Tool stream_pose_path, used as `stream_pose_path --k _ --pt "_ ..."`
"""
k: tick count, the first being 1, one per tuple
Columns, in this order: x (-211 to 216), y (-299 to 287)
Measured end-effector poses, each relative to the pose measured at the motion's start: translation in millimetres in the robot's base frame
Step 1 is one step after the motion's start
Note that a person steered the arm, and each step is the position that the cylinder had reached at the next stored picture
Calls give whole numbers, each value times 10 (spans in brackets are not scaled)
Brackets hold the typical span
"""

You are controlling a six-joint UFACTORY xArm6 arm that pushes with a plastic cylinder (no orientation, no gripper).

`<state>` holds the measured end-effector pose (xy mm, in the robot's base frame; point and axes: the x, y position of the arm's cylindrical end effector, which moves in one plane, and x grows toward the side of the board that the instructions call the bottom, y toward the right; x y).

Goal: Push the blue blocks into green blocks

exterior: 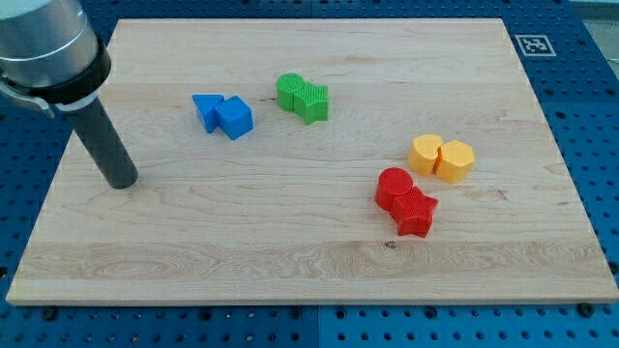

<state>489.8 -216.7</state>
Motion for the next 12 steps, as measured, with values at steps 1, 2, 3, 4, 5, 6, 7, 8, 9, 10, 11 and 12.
stream_pose_path --k 1,2,3,4,5,6,7,8,9,10,11,12 --pt "6 0" --pt "7 0" --pt "7 0" --pt "-263 -80" --pt "-491 -11" --pt "-696 134" --pt "-894 340" --pt "-961 560" --pt "-964 852" --pt "-964 1127" --pt "-1061 1242" --pt "-1102 1243"
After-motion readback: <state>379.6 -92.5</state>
